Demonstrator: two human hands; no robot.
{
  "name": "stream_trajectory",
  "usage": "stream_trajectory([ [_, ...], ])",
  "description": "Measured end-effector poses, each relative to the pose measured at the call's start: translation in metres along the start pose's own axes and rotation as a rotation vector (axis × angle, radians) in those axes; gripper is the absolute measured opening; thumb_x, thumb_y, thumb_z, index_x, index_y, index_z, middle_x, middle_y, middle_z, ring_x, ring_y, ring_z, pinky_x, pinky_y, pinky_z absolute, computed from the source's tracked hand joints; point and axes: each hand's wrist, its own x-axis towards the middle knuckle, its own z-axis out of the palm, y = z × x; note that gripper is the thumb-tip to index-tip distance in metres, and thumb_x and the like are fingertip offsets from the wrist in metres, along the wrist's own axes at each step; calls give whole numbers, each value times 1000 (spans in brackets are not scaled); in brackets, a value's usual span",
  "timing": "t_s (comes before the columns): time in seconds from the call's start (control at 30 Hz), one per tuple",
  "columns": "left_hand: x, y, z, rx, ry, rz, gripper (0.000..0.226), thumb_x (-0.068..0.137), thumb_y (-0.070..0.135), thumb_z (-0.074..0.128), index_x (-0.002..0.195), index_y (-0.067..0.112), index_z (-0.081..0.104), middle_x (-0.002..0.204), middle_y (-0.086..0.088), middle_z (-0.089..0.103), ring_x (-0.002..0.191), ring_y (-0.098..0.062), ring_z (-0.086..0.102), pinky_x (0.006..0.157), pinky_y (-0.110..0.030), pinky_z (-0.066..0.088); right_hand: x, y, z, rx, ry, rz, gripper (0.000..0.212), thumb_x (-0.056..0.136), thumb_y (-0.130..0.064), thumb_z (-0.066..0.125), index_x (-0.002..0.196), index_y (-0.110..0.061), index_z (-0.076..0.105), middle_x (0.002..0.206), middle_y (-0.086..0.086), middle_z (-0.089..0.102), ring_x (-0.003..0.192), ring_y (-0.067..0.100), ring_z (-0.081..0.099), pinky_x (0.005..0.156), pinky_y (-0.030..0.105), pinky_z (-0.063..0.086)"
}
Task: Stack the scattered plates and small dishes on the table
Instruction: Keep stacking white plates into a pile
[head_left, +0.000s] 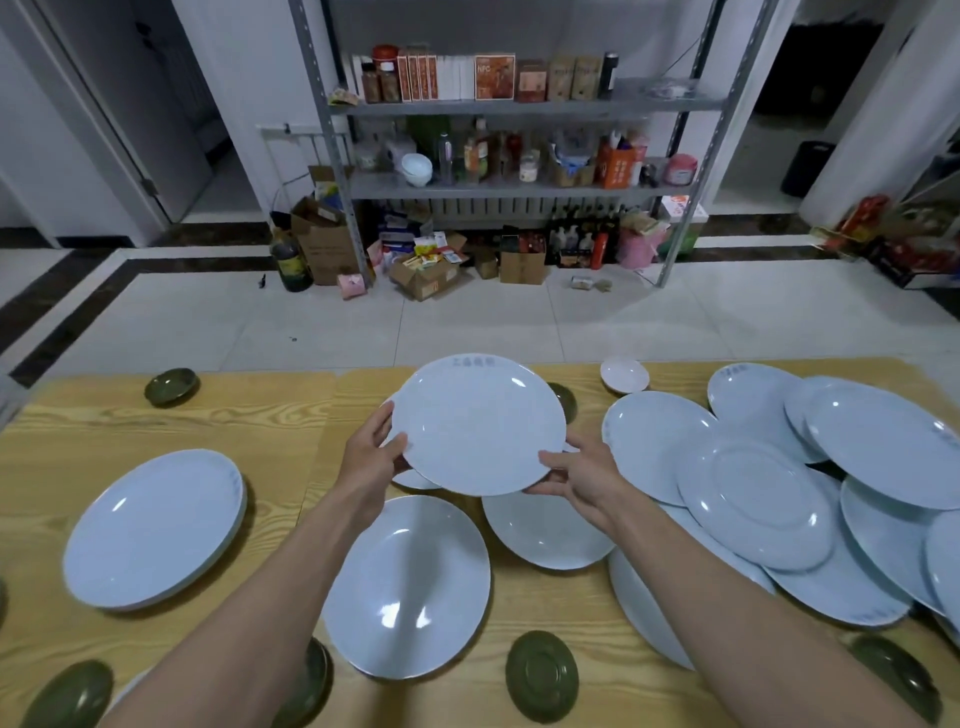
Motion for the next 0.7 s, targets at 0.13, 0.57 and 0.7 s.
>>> stream_trajectory([
  [0.13, 14, -1, 2, -90, 52, -1, 49, 99, 6, 55, 145, 13, 45, 132, -4, 61, 106, -24, 67, 84, -35, 57, 14, 10, 11, 139, 112, -26, 58, 92, 13, 55, 146, -6, 42, 127, 18, 62, 95, 36, 71, 67, 45, 61],
  [0.57, 76, -66, -41, 360, 130, -80, 56, 89, 6, 66, 139, 24, 49, 136, -6, 50, 113, -24, 56, 96, -37, 47, 69, 14, 33, 263, 251, -66, 55, 92, 14, 54, 142, -8, 49, 124, 14, 66, 92, 35, 73, 72, 48, 60],
  [0.7, 94, -89, -51, 406, 68, -193, 77, 83, 14, 75, 148, 24, 35, 142, -4, 45, 125, -28, 51, 105, -47, 45, 87, 17, 33, 268, 261, -46, 56, 92, 13, 54, 142, -10, 50, 122, 13, 68, 92, 35, 73, 78, 52, 59],
])
